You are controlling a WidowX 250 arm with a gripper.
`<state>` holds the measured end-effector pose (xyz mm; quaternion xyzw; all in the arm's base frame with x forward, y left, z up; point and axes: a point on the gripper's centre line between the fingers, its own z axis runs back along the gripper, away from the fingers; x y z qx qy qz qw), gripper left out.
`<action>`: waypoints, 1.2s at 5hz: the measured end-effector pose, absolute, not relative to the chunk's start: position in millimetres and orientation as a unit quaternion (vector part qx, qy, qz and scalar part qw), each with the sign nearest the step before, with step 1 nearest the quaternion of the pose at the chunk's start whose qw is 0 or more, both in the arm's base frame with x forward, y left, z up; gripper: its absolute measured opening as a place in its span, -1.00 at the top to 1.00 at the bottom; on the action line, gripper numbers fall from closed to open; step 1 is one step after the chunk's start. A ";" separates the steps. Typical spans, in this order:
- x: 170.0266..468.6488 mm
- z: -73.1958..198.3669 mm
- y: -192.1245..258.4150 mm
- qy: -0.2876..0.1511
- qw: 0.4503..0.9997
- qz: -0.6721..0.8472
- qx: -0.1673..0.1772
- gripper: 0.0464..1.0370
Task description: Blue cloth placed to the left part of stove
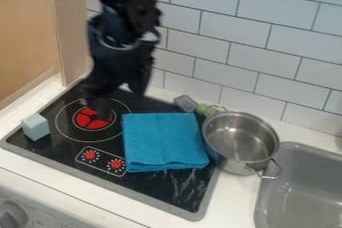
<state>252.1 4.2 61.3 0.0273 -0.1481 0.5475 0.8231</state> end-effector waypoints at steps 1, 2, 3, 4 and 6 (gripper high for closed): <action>267.7 57.3 -18.1 -0.141 0.837 0.528 0.035 -0.92; 273.2 49.8 -26.2 -0.129 0.839 0.527 0.049 -0.92; 279.1 39.4 -28.2 -0.103 0.839 0.529 0.075 -0.92; 280.5 32.1 -28.2 -0.096 0.839 0.529 0.083 -0.92; 278.1 15.3 -28.7 -0.078 0.842 0.525 0.095 -0.92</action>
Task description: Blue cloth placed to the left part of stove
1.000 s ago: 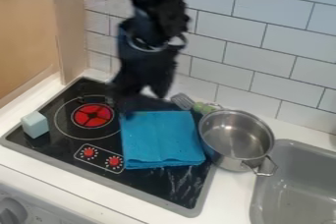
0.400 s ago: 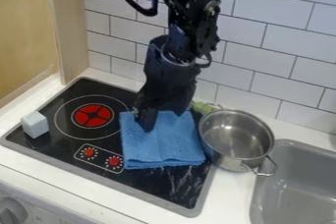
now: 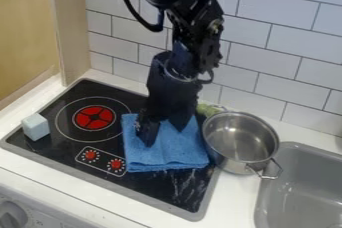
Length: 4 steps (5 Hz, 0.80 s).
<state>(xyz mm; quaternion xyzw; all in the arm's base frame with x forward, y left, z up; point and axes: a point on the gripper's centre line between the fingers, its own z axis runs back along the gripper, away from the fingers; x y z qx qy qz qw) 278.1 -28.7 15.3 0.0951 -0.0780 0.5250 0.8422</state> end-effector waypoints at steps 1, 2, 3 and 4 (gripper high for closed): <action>278.5 9.1 -29.8 -0.075 0.842 0.525 0.094 -0.92; 279.2 5.2 -30.5 -0.072 0.843 0.526 0.092 -0.92; 280.9 3.8 -26.9 -0.073 0.839 0.532 0.088 -0.92; 282.0 3.2 -21.8 -0.076 0.837 0.533 0.093 -0.92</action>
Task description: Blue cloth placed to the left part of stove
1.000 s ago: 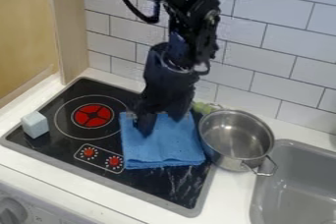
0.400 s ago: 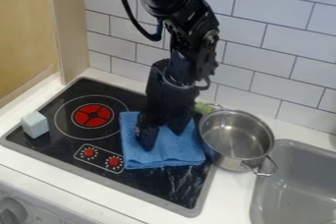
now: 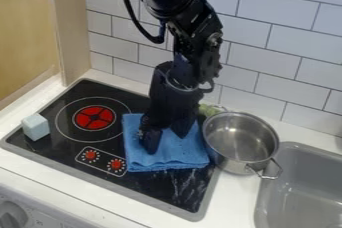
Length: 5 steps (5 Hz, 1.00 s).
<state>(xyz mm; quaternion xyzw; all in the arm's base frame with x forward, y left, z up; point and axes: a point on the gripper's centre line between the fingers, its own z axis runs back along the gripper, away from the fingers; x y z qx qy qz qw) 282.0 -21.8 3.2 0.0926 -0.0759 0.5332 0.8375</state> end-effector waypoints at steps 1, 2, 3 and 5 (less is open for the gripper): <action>283.9 4.2 -6.1 -0.077 0.830 0.543 0.099 -0.92; 283.1 4.9 19.9 -0.071 0.813 0.567 0.109 -0.92; 290.8 6.3 42.5 -0.062 0.802 0.583 0.110 -0.92; 321.1 6.0 105.3 -0.050 0.774 0.621 0.108 -0.92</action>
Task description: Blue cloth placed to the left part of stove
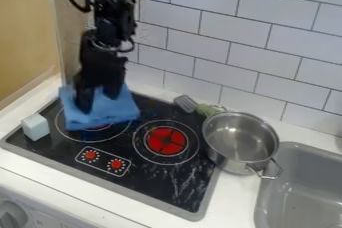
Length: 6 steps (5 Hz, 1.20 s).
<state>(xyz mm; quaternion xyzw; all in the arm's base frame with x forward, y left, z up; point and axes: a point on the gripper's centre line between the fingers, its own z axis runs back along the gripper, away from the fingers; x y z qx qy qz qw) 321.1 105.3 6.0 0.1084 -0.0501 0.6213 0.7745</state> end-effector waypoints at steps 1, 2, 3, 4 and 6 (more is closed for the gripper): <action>335.1 5.1 131.2 -0.044 0.760 0.640 0.105 -0.92; 336.2 5.9 143.8 -0.042 0.754 0.648 0.105 -0.92; 336.7 6.0 143.5 -0.043 0.754 0.647 0.103 -0.92; 332.3 5.8 139.9 -0.045 0.755 0.646 0.100 -0.92; 335.5 25.4 132.4 -0.068 0.755 0.647 0.081 -0.92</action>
